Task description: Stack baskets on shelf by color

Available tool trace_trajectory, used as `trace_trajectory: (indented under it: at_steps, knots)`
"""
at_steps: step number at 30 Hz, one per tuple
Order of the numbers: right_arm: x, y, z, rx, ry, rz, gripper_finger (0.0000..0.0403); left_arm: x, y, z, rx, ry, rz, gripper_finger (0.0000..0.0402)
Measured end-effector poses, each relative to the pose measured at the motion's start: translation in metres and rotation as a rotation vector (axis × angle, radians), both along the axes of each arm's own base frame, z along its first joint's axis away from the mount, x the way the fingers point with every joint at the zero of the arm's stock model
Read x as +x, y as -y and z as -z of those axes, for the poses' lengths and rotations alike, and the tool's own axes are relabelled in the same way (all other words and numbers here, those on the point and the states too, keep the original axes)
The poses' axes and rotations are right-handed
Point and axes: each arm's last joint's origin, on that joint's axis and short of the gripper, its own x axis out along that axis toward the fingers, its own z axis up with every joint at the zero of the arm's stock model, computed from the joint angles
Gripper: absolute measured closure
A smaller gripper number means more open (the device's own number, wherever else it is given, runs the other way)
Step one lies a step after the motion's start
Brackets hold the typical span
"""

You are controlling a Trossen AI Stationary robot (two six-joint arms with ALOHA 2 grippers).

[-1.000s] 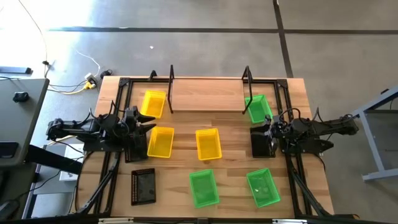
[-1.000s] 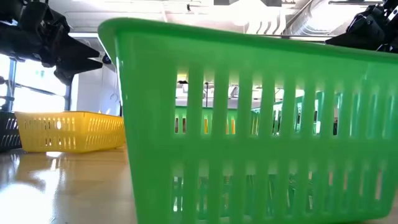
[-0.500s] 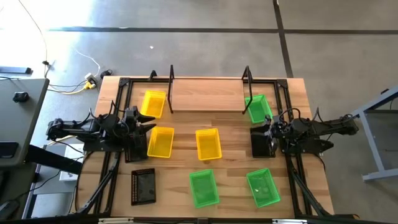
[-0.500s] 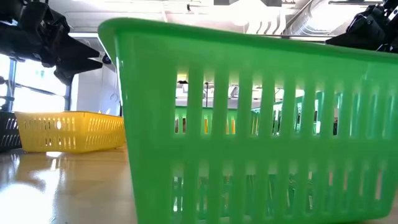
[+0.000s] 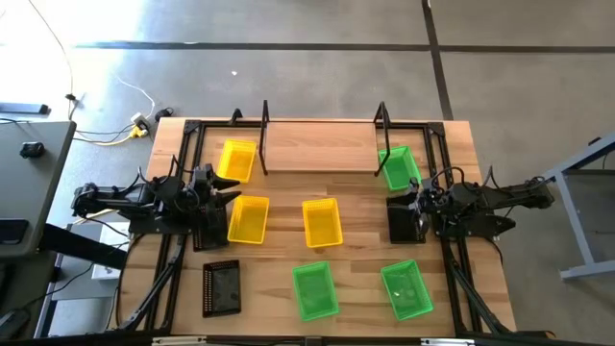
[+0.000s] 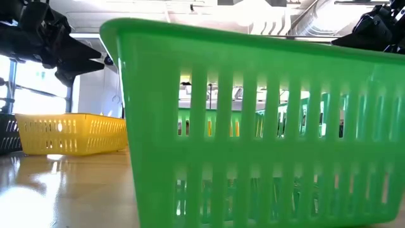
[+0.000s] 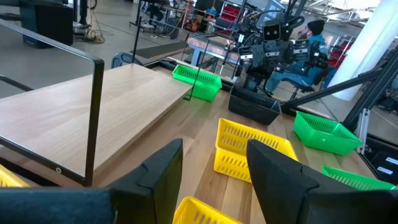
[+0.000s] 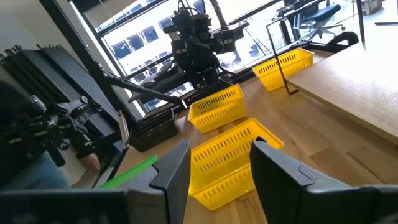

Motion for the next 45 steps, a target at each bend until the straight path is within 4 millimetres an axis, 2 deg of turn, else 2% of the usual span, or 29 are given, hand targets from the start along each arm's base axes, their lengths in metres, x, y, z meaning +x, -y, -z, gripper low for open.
trace_trajectory:
  at_steps: [45]
  knots:
    - [0.0,0.0006,-0.0001,0.003,0.001,0.02,0.0252,0.0,0.0,0.0,0.0,0.0,0.0,0.0232]
